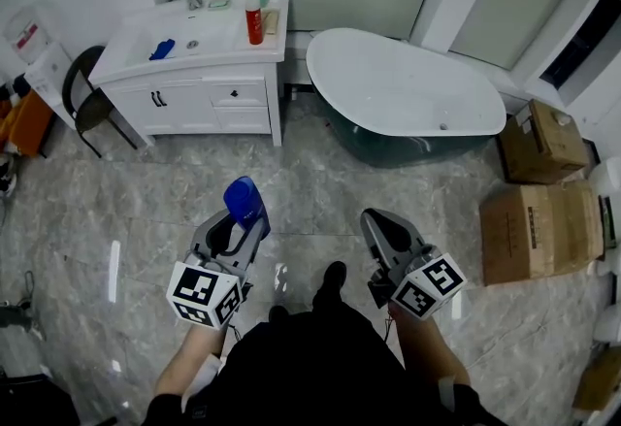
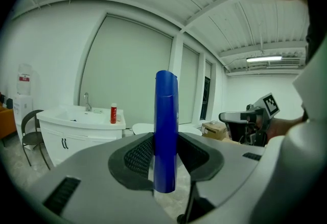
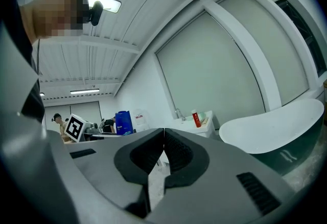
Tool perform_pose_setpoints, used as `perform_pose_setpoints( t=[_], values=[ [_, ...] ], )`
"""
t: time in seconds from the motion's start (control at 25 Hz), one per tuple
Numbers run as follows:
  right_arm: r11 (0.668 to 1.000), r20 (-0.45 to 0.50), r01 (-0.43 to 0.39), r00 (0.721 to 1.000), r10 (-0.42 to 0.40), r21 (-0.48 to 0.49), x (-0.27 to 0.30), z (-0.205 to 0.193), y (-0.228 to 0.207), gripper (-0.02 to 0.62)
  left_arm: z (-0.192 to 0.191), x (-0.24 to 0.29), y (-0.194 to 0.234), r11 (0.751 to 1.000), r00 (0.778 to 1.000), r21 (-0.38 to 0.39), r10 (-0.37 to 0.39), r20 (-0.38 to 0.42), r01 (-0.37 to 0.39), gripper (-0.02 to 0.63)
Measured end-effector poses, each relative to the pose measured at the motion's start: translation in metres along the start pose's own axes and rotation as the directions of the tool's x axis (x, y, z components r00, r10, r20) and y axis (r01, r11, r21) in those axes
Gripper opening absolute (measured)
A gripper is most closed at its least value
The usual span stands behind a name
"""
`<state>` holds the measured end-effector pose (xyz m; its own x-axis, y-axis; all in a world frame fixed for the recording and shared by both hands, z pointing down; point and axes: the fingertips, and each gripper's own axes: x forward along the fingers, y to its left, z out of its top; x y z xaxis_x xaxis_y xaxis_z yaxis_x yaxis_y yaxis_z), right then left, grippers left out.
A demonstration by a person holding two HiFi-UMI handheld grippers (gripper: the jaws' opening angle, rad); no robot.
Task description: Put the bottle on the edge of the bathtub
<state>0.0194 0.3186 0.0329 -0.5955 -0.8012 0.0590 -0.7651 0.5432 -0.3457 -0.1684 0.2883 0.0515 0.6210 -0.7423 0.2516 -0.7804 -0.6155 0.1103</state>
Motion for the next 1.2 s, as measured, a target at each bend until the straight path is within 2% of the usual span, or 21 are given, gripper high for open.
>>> perform_pose_setpoints(
  t=[0.32,0.48,0.64,0.92,1.2],
  values=[
    [1.000,0.010,-0.014,1.000,0.014,0.003,0.008,0.040,-0.113,0.028,0.044,0.103,-0.021,1.000,1.000,0.013,0.004,0.022,-0.005,0.155],
    [0.999,-0.019,-0.052,0.998,0.052,0.013,0.019,0.049,-0.140,0.028,0.057,0.143,-0.020,1.000,1.000,0.013,0.021,0.016,-0.021,0.155],
    [0.998,-0.055,-0.041,0.998,0.043,0.037,0.027,0.046,-0.172,0.028,0.056,0.176,-0.014,1.000,1.000,-0.010,0.026,0.005,-0.026,0.155],
    [0.996,-0.072,0.007,0.997,0.000,0.093,0.065,0.045,-0.219,0.028,0.050,0.230,0.019,0.999,1.000,-0.051,0.009,-0.022,-0.010,0.155],
    [0.997,-0.050,0.019,0.999,-0.016,0.069,0.141,0.082,-0.255,0.028,0.088,0.291,0.075,0.999,0.999,-0.016,-0.032,0.008,0.033,0.155]
  ],
)
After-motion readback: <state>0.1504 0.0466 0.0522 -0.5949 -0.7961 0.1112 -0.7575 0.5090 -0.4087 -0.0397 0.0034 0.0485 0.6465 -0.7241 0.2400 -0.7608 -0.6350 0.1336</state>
